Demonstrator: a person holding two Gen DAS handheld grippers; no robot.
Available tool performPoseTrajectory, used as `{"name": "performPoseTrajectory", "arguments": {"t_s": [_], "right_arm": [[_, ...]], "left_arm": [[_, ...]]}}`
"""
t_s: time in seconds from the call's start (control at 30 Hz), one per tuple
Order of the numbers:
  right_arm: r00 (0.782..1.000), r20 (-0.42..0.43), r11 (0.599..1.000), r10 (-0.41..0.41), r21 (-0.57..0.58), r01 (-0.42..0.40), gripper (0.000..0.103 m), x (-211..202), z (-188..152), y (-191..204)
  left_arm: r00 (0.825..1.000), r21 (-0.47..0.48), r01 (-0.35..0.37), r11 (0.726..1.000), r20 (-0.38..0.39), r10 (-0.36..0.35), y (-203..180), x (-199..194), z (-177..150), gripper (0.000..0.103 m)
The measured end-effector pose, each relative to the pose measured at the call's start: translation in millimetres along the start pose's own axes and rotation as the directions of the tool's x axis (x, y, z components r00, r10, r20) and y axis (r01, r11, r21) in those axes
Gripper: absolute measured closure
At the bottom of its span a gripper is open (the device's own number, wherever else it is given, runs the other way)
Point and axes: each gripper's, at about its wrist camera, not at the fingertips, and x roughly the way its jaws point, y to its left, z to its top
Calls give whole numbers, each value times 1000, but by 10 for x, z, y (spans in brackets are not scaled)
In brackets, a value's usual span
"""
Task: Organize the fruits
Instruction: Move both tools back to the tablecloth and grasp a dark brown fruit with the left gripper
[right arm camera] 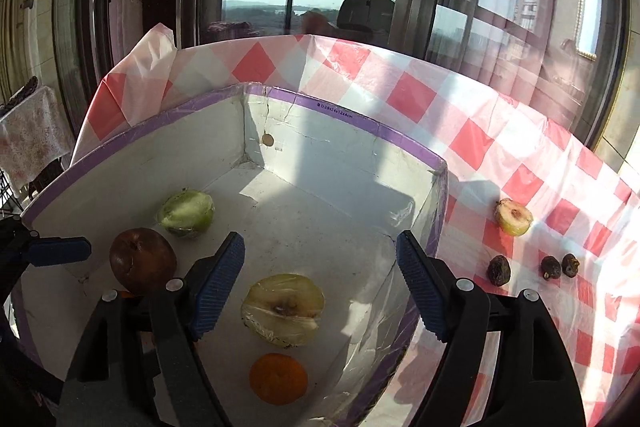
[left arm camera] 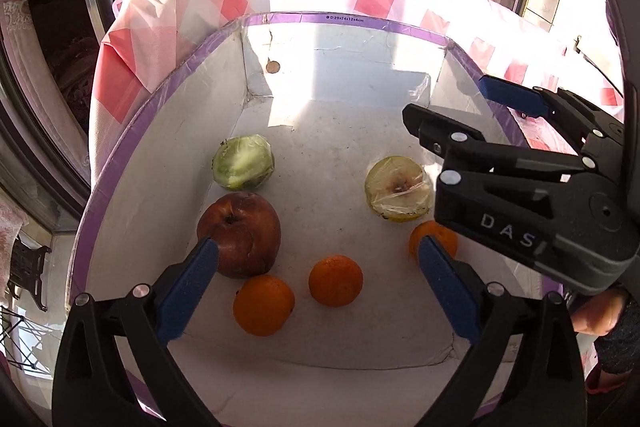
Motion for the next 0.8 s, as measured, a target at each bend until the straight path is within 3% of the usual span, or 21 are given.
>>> {"name": "performPoseTrajectory", "arguments": {"t_s": [0.13,0.2,0.23,0.3,0.4,0.43,0.53,0.6,0.67,0.73,0.8], "right_arm": [[978,207,989,-24,149,-8,15,-463,-105,-382],[964,259,980,-60,197,8,14,-615,-232,-622],[961,268,975,-72,220,12,8,-657,-316,-763],[959,251,963,-130,262,63,5,-700,-496,-1043],[964,168,929,-208,342,141,5,-712,-784,-1527],[962,152,909,-227,387,154,5,-733,-888,-1714],[955,111,826,-276,535,176,5,-808,-1197,-2229],[951,101,768,-294,617,172,5,-850,-1401,-2490],[948,89,712,-306,682,166,5,-849,-1617,-2674],[957,84,617,-279,779,111,6,-853,-1841,-2874],[945,141,543,-294,839,43,6,-972,-1997,-2996]], "left_arm": [[999,12,-39,999,6,39,-27,-7,-25,3],[996,34,-90,995,22,89,-61,-18,-31,2],[994,35,-106,994,34,105,-75,-24,-37,2],[993,32,-115,993,33,114,-123,5,-50,2],[990,68,-26,997,143,16,-396,-222,-33,3],[980,88,8,996,197,-25,-517,-343,-10,3],[923,183,128,975,336,-185,-1010,-682,63,2],[891,243,195,950,360,-275,-1371,-720,103,2],[869,295,281,913,325,-373,-1789,-567,169,2],[859,305,342,889,283,-427,-2120,-265,261,2],[890,270,310,911,256,-378,-2392,135,393,2]]}}
